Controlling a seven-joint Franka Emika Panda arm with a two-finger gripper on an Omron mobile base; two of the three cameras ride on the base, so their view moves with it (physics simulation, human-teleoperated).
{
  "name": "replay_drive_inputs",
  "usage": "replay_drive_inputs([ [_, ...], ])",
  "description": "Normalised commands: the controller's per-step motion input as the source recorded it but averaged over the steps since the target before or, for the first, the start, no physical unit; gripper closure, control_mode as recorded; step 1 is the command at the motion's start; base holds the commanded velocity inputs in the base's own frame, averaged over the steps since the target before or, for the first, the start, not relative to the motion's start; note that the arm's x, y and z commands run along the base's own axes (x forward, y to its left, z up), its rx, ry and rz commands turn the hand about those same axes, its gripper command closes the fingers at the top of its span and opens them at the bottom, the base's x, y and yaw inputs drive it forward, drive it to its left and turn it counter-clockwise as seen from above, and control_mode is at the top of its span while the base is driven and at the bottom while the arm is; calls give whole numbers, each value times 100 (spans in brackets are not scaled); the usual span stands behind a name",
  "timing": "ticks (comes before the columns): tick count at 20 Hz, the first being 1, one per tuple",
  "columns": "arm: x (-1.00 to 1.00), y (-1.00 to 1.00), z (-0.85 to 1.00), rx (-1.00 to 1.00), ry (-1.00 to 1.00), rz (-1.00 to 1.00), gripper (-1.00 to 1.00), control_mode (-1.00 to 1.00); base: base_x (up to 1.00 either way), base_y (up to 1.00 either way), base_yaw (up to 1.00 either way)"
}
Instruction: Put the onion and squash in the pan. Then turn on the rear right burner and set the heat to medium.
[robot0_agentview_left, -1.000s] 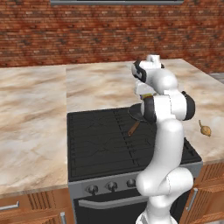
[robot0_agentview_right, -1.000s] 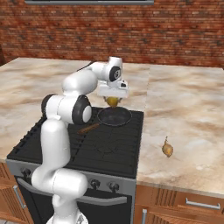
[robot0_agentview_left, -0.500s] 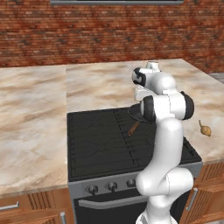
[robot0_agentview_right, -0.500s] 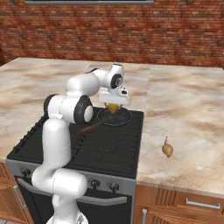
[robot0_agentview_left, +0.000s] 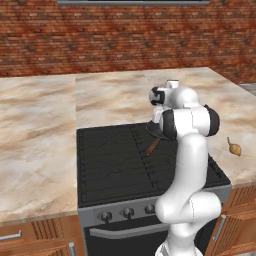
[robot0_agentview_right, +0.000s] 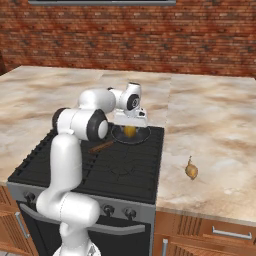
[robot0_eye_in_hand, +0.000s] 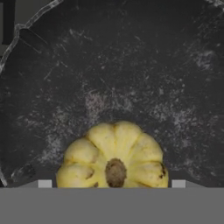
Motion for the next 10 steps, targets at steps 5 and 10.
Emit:
replay_drive_inputs([
  [5, 5, 0, -23, -2, 0, 0, 100, -100, 0, 0, 0],
  [10, 0, 0, 0, 0, 0, 0, -100, -100, 0, 0, 0],
])
